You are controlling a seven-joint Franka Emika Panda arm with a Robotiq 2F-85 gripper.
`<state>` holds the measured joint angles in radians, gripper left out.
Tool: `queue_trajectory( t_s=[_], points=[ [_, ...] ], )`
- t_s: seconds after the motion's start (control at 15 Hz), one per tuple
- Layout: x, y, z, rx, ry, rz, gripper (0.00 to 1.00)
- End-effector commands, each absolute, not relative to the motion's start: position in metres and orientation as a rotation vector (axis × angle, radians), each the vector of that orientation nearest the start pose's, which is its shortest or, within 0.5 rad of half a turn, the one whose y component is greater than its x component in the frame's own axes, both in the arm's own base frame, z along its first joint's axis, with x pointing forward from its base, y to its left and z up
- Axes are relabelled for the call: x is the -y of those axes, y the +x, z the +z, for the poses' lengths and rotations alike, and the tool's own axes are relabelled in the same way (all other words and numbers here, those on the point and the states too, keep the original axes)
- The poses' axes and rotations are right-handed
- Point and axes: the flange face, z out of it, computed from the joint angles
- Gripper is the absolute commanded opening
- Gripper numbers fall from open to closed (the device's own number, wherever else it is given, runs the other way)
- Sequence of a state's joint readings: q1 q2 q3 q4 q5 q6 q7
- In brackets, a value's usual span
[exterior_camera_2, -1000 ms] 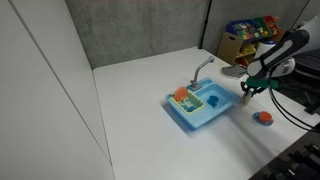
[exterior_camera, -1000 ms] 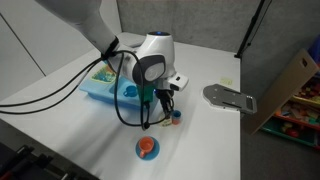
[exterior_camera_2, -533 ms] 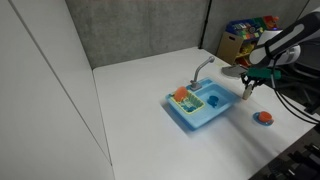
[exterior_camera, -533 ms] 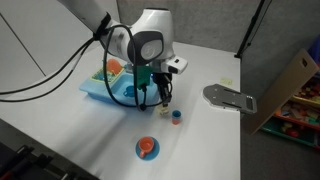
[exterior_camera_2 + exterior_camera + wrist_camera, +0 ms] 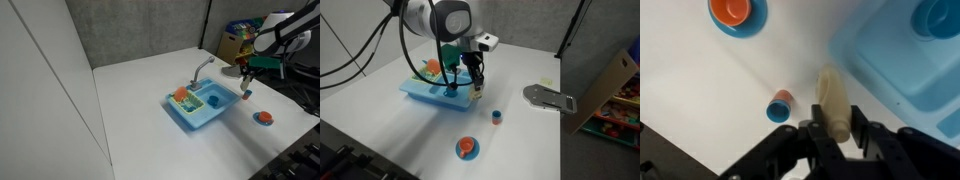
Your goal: Put the white bottle onto the toy sink
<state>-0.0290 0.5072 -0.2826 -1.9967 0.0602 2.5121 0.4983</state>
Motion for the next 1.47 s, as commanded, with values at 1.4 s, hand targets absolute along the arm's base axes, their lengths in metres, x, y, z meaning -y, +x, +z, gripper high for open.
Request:
queue_trajectory(
  t_s=[1.4],
  points=[
    [0.078,0.574,0.264,-0.744,-3.058,-0.125,0.09]
  ],
)
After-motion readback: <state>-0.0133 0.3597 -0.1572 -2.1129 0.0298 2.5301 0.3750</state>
